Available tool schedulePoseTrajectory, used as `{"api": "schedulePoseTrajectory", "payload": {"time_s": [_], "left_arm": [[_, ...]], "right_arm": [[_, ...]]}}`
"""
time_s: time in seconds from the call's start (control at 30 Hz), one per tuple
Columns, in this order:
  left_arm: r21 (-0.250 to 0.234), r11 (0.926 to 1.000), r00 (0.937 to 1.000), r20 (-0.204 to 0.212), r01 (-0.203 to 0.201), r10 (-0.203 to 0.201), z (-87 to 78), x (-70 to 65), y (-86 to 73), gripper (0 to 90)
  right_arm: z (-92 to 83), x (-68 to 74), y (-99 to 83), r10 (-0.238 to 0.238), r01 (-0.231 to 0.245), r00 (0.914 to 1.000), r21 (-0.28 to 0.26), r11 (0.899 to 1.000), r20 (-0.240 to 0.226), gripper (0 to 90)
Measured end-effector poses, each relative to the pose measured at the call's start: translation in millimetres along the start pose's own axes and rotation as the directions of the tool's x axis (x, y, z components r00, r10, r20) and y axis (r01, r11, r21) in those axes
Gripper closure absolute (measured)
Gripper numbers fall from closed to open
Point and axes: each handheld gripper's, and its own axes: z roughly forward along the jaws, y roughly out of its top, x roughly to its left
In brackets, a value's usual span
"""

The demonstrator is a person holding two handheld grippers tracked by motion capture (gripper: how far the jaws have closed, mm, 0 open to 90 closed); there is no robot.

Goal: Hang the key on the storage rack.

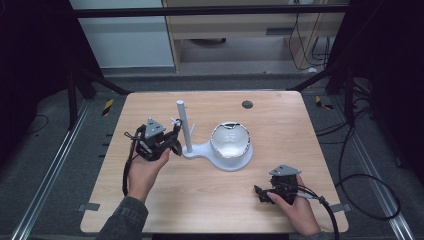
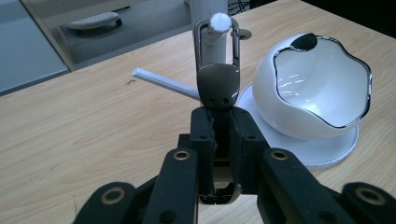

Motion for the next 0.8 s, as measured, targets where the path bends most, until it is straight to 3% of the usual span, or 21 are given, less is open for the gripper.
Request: {"api": "schedulePoseTrajectory", "payload": {"time_s": [0.8], "left_arm": [[-0.022, 0.9995, 0.9997, -0.009, 0.024, -0.025, 15.4, -4.4, -4.1, 80.4]], "right_arm": [[0.0, -0.2, 0.0, -0.002, 0.002, 1.0, 0.0, 1.0, -0.003, 0.5]]}}
